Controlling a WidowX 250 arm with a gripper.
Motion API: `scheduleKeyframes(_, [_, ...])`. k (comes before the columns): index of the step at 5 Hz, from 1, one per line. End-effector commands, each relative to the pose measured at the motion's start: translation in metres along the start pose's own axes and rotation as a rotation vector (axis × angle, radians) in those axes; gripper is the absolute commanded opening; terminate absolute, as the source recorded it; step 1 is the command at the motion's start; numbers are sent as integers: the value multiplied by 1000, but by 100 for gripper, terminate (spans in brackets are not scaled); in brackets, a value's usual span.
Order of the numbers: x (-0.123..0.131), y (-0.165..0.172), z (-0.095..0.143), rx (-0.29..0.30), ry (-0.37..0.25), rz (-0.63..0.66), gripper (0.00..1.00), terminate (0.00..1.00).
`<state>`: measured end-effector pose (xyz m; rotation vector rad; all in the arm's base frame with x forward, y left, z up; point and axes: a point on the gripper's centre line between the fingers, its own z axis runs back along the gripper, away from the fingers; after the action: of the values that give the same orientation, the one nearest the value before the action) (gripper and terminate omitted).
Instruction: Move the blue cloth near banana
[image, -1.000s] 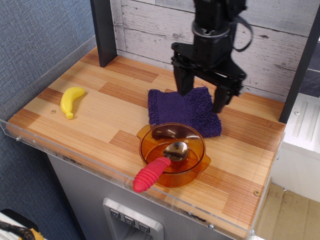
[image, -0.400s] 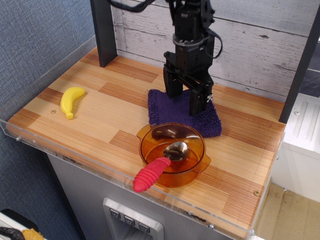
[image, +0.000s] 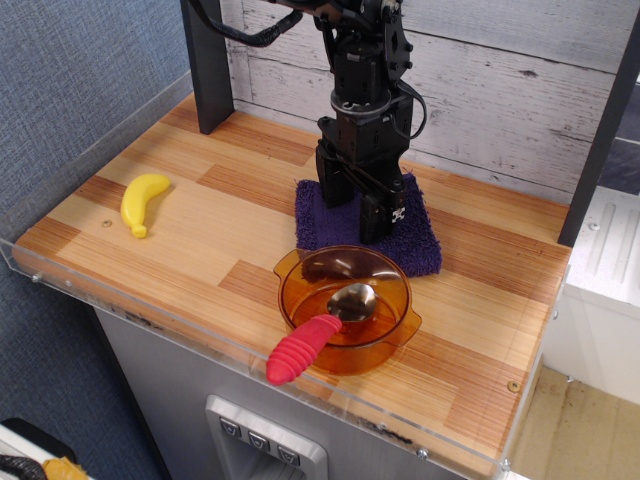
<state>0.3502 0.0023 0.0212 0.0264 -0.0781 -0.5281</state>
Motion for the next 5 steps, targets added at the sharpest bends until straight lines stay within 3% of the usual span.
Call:
scheduleKeyframes(1, [-2,13,-2,60,8,203,100,0])
scheduleKeyframes(3, [-22,45,-5,99,40,554,100,0])
scheduleKeyframes(5, [-47,80,-4,119,71,716,100,0])
